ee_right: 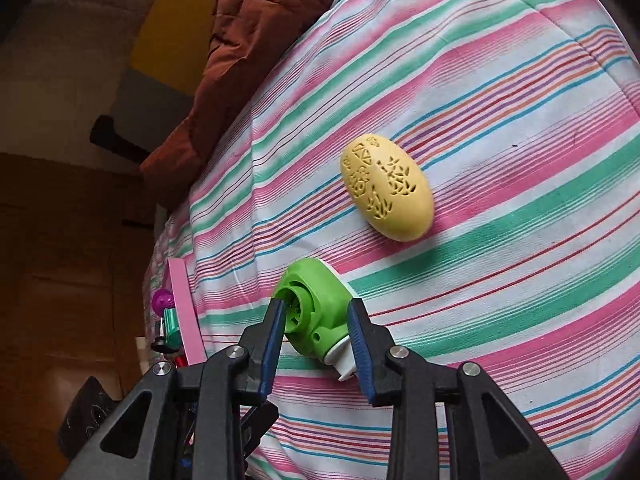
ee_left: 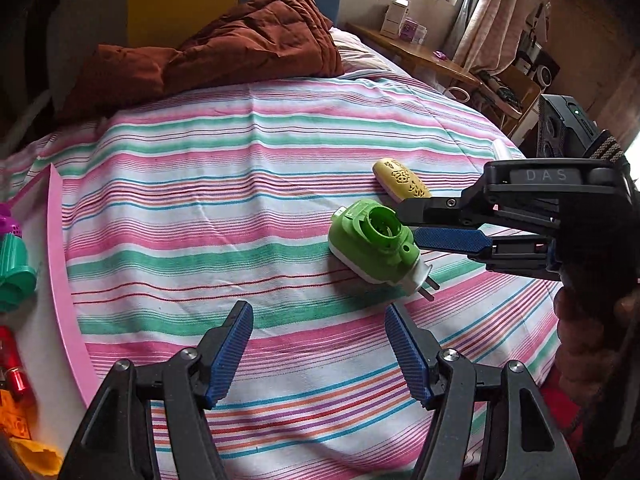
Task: Organize rigid objects
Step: 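Grasp the green plug-in device with the left tool while the right tool approaches the yellow egg, then close the right tool on the yellow egg while the left tool lifts the green device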
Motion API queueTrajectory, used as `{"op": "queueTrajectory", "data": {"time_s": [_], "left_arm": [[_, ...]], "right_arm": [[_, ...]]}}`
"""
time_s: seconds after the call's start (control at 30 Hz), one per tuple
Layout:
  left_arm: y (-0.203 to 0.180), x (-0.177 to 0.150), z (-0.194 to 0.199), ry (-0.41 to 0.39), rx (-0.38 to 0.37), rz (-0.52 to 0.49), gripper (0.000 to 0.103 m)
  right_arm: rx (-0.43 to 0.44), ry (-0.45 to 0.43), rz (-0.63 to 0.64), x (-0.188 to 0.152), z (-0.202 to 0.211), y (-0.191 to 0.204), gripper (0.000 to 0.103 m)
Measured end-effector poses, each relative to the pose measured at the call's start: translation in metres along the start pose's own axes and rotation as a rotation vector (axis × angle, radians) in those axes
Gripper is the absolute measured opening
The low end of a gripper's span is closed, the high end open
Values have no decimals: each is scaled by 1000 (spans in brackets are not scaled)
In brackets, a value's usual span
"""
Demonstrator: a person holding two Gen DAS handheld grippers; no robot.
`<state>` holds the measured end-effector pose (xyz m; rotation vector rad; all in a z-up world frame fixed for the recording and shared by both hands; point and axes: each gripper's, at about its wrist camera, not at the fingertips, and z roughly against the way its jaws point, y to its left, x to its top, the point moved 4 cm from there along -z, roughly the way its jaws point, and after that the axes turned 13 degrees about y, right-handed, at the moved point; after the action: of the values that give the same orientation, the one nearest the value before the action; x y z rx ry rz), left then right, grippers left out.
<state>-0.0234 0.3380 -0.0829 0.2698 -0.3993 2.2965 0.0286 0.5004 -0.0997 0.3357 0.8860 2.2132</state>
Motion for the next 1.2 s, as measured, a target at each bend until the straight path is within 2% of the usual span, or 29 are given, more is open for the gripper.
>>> {"op": "queueTrajectory", "data": {"time_s": [0.07,0.17,0.3,0.37,0.5,0.57,0.7,0.73,0.8,0.93,1.1,1.2], "left_arm": [[2,2,0,-2,-15,20,80],[-2,11,-3,3,-21,33,81],[-17,27,-14,8,31,13,81],[-23,35,-21,17,25,29,81],[-31,50,-29,11,-3,82,87],[-31,56,-36,12,20,106,88],[-30,66,-60,51,14,138,85],[-30,65,-66,60,31,126,77],[-36,62,-64,-4,98,39,66],[-31,49,-57,-43,100,-31,66],[-13,25,-38,-62,141,-49,65],[0,9,-19,-83,160,-51,65]], "right_arm": [[-50,-37,11,0,5,2,33],[-149,-131,-6,3,21,-1,33],[-206,-242,-34,7,48,-12,33],[-213,-263,-50,7,54,-17,33],[-218,-267,-73,12,57,-22,33],[-219,-275,-79,15,59,-23,33],[-222,-270,-78,15,58,-23,33],[-223,-266,-76,15,57,-23,33],[-230,-259,-67,15,56,-22,33],[-255,-245,-53,16,52,-22,33],[-293,-211,-42,15,42,-24,33],[-357,-188,-2,13,32,-20,33]]}}
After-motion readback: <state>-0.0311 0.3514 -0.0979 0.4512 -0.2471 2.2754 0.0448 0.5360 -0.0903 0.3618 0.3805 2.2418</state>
